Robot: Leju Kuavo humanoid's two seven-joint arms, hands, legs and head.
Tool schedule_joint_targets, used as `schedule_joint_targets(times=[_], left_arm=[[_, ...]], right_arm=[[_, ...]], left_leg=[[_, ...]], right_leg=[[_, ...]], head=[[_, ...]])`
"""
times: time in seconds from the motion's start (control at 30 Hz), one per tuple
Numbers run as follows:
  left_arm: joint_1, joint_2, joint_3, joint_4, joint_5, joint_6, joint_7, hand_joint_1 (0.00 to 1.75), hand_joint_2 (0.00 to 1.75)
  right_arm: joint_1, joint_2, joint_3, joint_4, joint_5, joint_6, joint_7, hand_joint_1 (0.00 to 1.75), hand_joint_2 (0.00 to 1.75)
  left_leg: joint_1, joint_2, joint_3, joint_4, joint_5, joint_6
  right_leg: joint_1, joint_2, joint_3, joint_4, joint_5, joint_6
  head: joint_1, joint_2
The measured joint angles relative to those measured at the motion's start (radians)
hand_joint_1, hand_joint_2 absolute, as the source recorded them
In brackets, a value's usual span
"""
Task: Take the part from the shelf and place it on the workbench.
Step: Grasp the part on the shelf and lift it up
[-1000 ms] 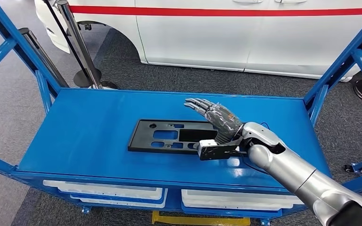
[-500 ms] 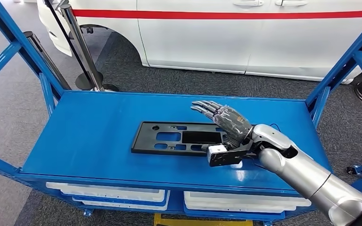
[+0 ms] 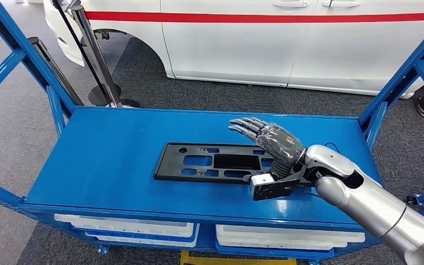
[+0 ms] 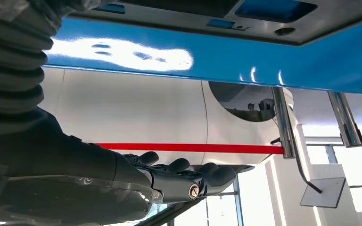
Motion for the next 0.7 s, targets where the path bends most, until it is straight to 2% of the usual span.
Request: schedule_joint_targets(times=[0.1,0.27,0.33,0.7], left_arm=[[-0.010,0.000,-0.001,0.003,-0.013,0.000,0.053,0.00,0.00],[-0.044,-0.002,-0.008,0.021,-0.026,-0.012,0.206,0.00,0.00],[-0.056,-0.006,-0.014,0.032,-0.024,-0.023,0.237,0.00,0.00],[-0.082,-0.020,-0.019,0.071,-0.019,-0.034,0.254,0.00,0.00]], right_arm=[[0.000,-0.014,0.000,-0.015,0.000,0.004,0.005,0.00,1.75],[-0.002,-0.026,0.000,-0.029,-0.001,0.017,0.012,0.00,1.75],[-0.006,-0.025,0.000,-0.029,-0.001,0.024,0.012,0.00,1.75],[-0.041,-0.025,0.000,-0.035,0.001,0.040,0.015,0.00,1.75]], left_leg=[[-0.001,-0.002,0.003,0.000,-0.001,0.001],[-0.002,-0.005,0.014,-0.002,-0.005,0.003],[-0.003,-0.005,0.021,-0.002,-0.008,0.003],[-0.008,-0.006,0.052,-0.002,-0.027,0.005]], right_leg=[[-0.001,-0.001,0.004,0.000,-0.002,0.002],[-0.002,-0.004,0.017,0.000,-0.007,0.003],[-0.002,-0.004,0.025,0.000,-0.011,0.004],[-0.006,-0.004,0.056,0.000,-0.031,0.008]], head=[[0.000,0.000],[0.000,0.000],[0.000,0.000],[0.000,0.000]])
